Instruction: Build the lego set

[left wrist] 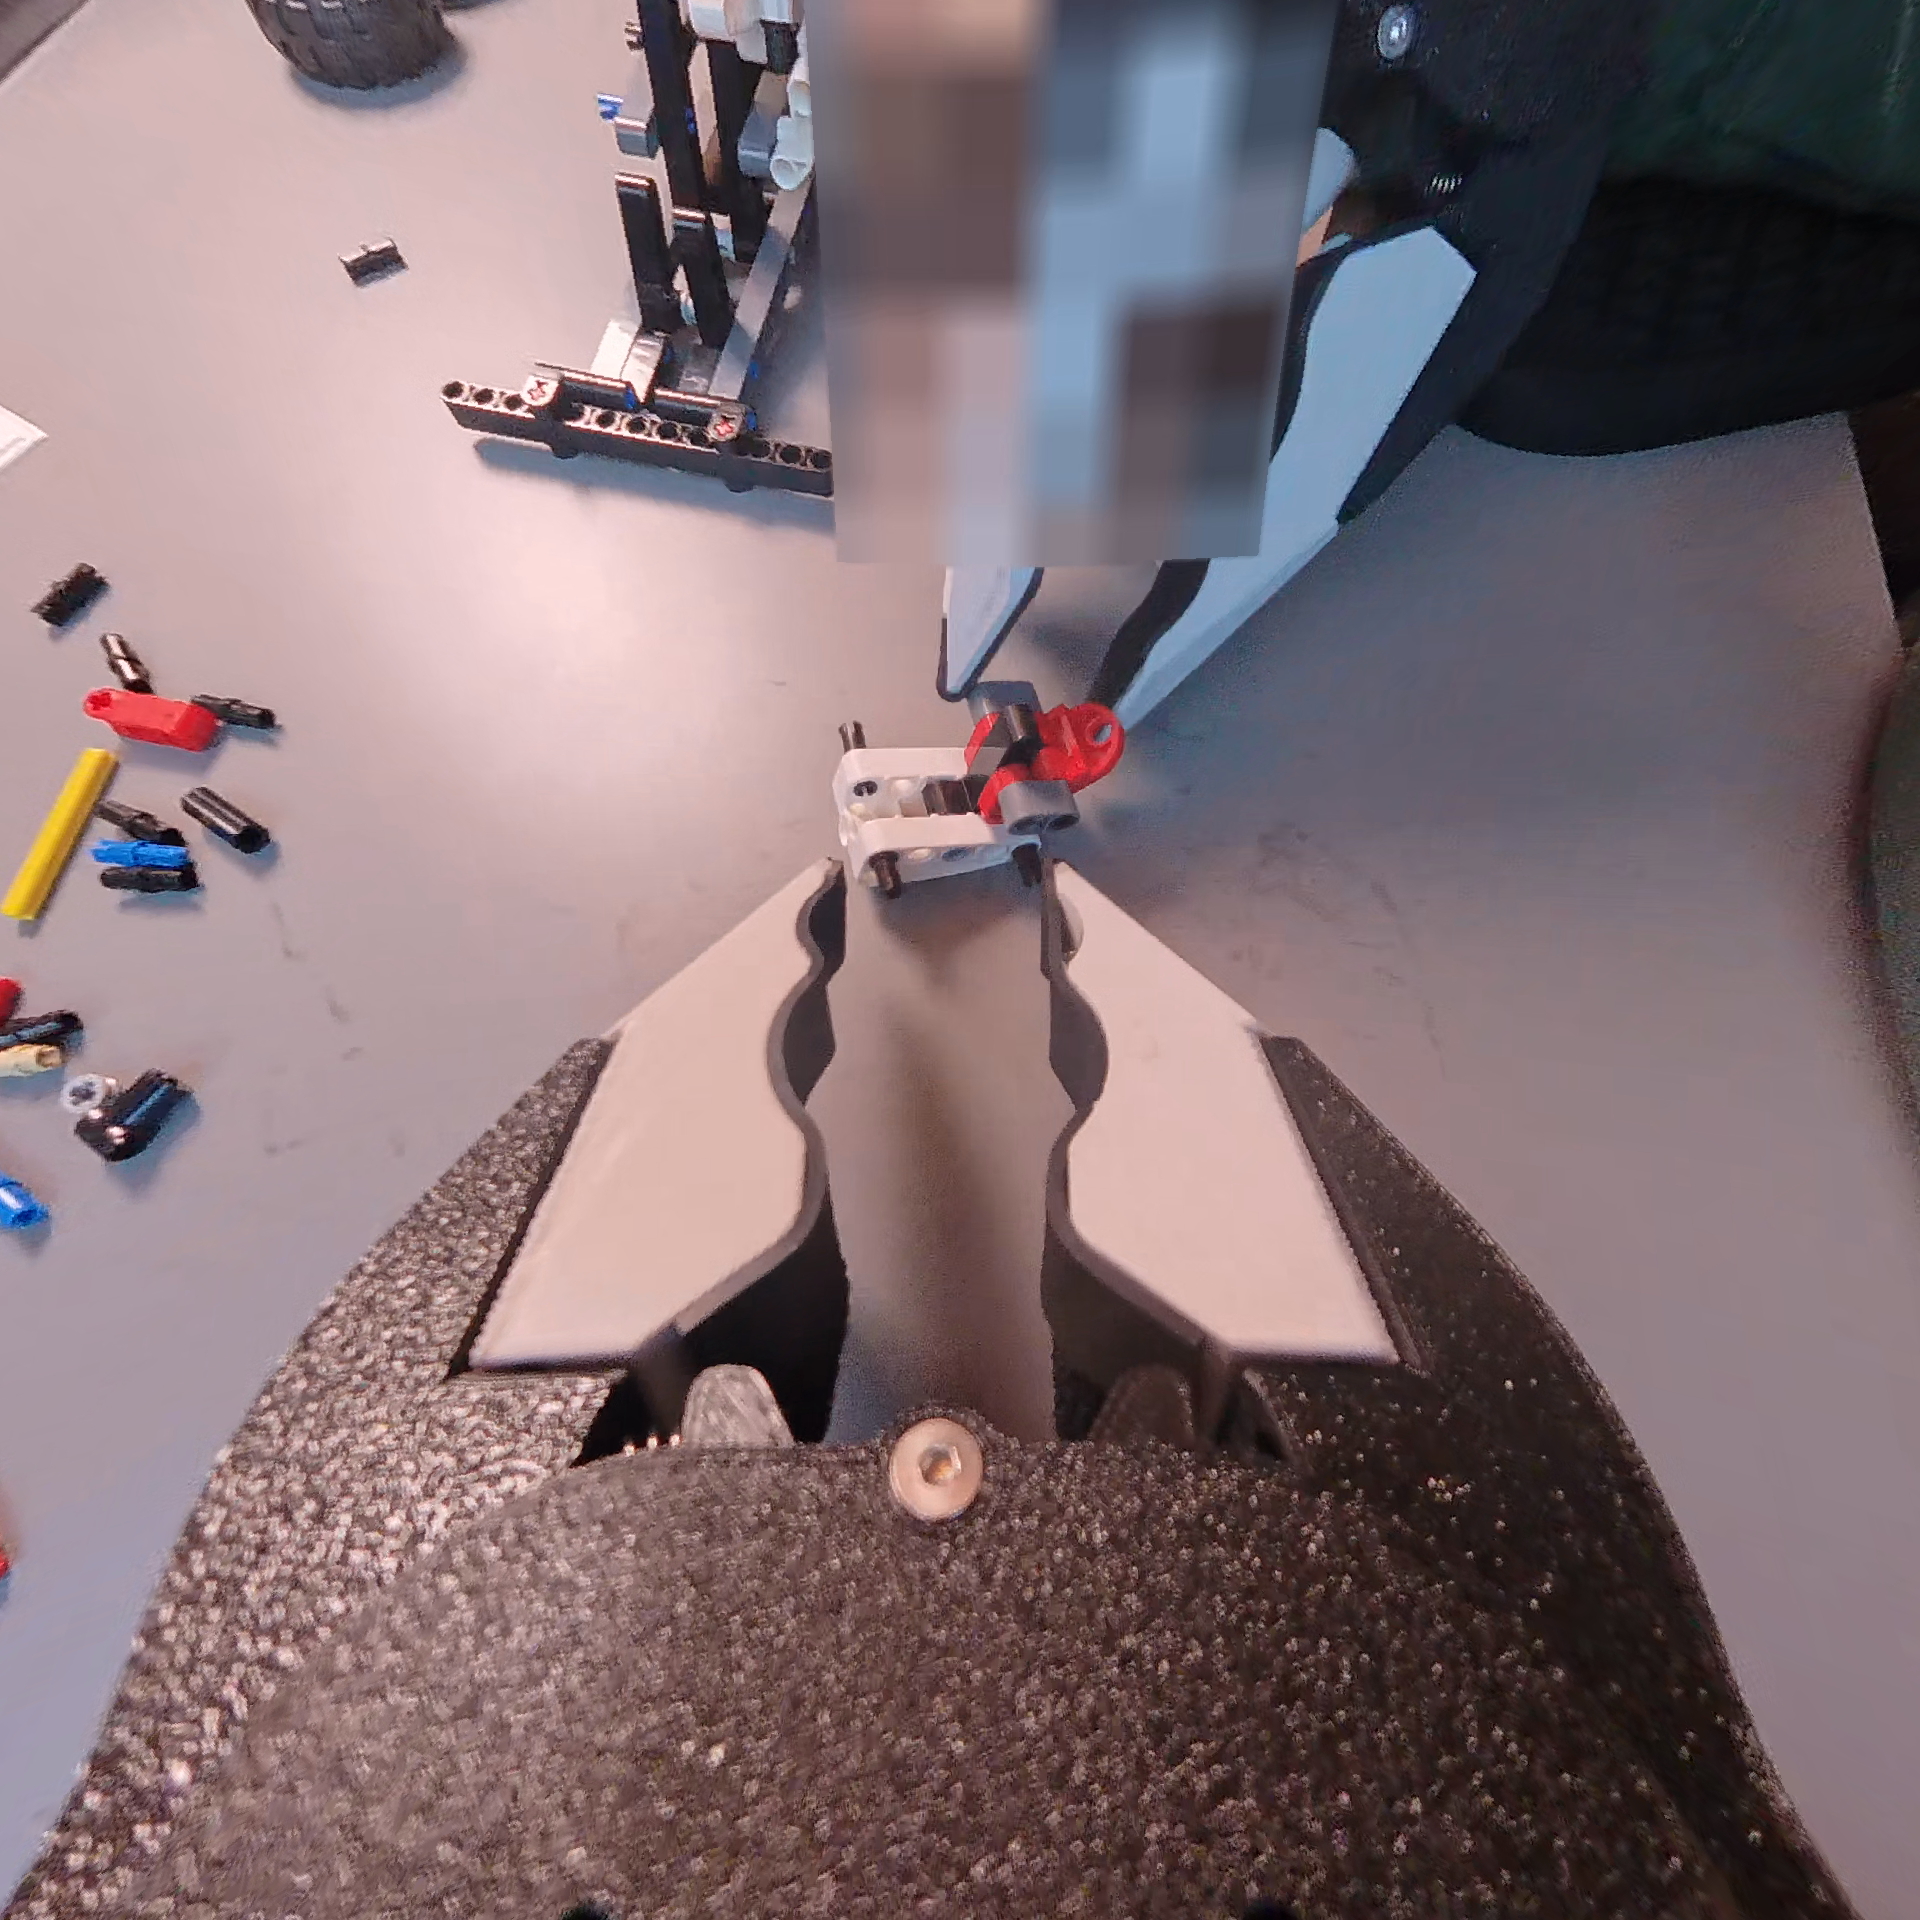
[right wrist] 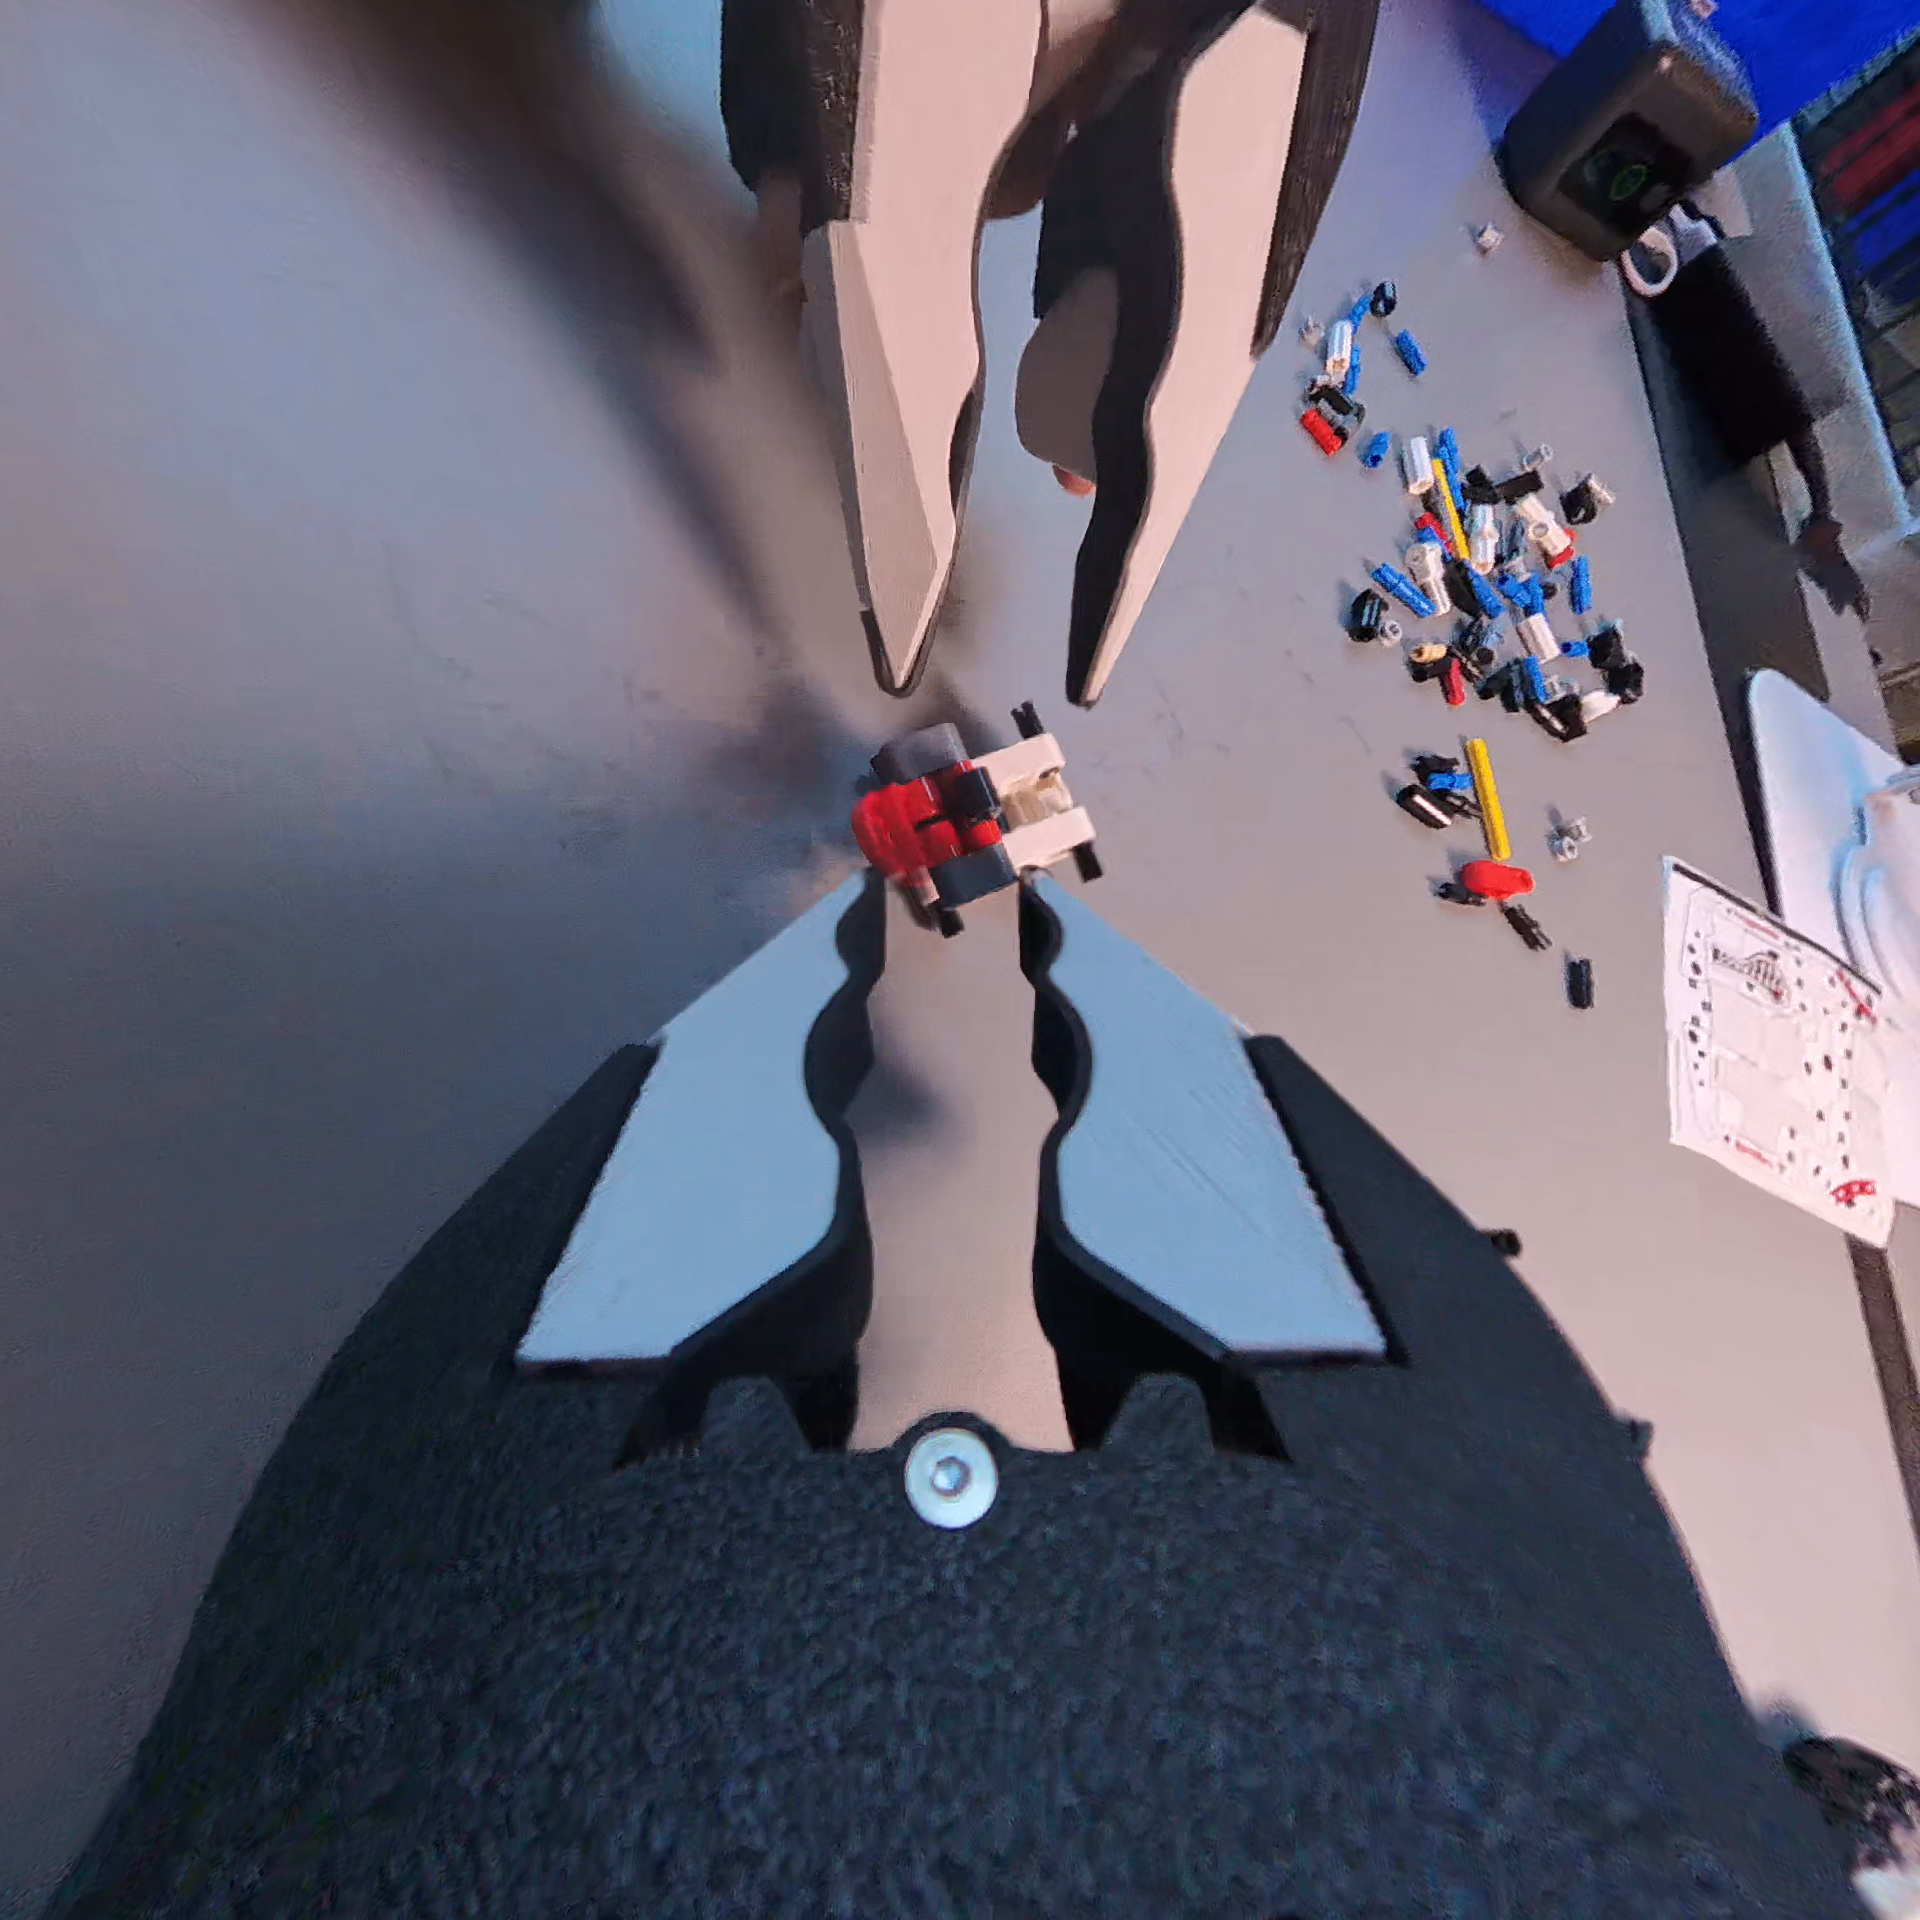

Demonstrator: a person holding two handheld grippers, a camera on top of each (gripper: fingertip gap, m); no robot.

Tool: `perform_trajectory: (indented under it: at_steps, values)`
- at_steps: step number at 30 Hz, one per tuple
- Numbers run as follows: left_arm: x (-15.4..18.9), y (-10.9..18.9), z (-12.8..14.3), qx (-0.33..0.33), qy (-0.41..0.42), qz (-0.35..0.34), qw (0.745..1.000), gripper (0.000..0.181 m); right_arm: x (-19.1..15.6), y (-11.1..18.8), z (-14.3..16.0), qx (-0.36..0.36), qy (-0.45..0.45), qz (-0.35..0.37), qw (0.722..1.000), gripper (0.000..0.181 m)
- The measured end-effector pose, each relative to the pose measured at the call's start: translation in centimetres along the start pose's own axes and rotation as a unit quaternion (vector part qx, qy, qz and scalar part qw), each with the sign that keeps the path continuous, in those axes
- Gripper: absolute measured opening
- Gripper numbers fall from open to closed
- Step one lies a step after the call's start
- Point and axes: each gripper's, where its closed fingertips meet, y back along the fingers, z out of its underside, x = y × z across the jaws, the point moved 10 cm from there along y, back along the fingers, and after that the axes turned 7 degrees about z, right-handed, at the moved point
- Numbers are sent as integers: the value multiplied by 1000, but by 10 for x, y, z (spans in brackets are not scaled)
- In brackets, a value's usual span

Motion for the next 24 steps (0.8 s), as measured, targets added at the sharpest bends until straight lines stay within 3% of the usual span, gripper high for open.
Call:
perform_trajectory:
  at_steps: [7, 12, 24]
  values:
    - [12, -4, 0, -13, -11, 54, 998, 31, 18, 10, -4, 22, -83, -75, 993, 21]
    - [12, -2, 2, -17, -8, 42, 999, 31, 31, 5, 4, 34, -205, -137, 969, 14]
    - [14, -3, -1, -5, -8, 32, 999, 31, 42, 4, 20, 14, -341, -179, 923, 14]
